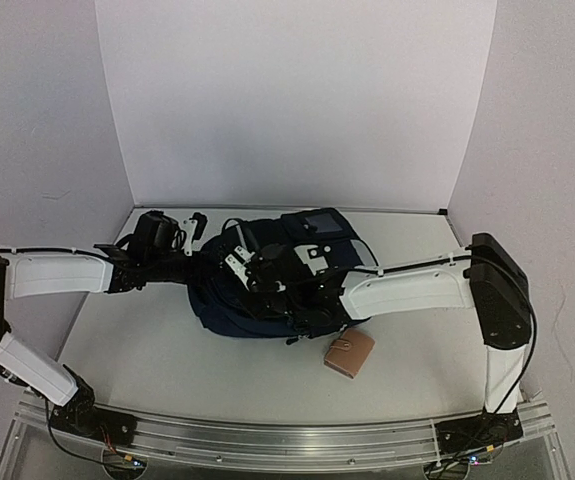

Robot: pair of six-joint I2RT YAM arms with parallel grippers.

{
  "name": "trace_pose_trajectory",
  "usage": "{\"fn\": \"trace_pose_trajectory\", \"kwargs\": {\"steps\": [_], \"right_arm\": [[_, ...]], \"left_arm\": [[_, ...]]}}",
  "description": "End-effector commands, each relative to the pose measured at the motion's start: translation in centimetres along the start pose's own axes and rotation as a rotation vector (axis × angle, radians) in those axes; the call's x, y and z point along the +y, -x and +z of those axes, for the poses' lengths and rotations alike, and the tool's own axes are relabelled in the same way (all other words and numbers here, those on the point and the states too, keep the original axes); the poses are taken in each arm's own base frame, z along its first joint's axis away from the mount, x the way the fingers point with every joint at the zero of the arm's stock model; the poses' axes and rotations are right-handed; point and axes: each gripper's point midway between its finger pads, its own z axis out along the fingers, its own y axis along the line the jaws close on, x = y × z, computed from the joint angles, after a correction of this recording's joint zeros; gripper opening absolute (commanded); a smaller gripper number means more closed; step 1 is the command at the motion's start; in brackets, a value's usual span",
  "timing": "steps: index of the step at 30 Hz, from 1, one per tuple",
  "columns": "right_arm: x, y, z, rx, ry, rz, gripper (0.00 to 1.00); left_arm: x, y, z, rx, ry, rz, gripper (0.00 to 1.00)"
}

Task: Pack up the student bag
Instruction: Unzip the student bag at the center of the board.

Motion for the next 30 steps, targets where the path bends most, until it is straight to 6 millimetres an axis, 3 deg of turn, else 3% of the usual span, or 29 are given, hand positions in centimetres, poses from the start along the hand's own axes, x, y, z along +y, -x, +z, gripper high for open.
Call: {"fn": "trace_pose_trajectory", "kwargs": {"steps": [1,10,12,16,17,20,24,30], "right_arm": [[-2.1,0.6,-3.7,-0.01,0.001,0.092,0.0],[-2.8,-1.9,-8.5,0.001,0.039,0.195,0.0],[-3.0,-2.3,-9.1,0.005,0.037,0.219,0.0],[-3.1,-2.4,-9.0,0.009,0.025,0.25,0.0],[-3.1,-2.1,-8.8,0.007,0.024,0.262,0.03],[-3.0,-0.8,-8.0,-0.01,0.023,0.307,0.3],[-2.2,0.8,-6.8,-0.025,0.052,0.364,0.51],[-1.1,3.0,-4.7,-0.043,0.083,0.402,0.66]], "left_arm": [[3.9,4.7,-0.1,-0.12,0.125,-0.024,0.0],[9.2,6.9,1.1,-0.142,0.187,-0.072,0.0],[8.7,7.3,1.6,-0.14,0.147,-0.057,0.0],[5.4,7.1,2.5,-0.112,-0.051,0.001,0.0],[4.7,6.9,2.5,-0.107,-0.099,0.015,0.0],[3.0,5.7,2.1,-0.086,-0.201,0.025,0.0],[2.3,4.7,1.3,-0.08,-0.238,0.016,0.0],[2.0,3.7,0.9,-0.071,-0.248,0.003,0.0]]}}
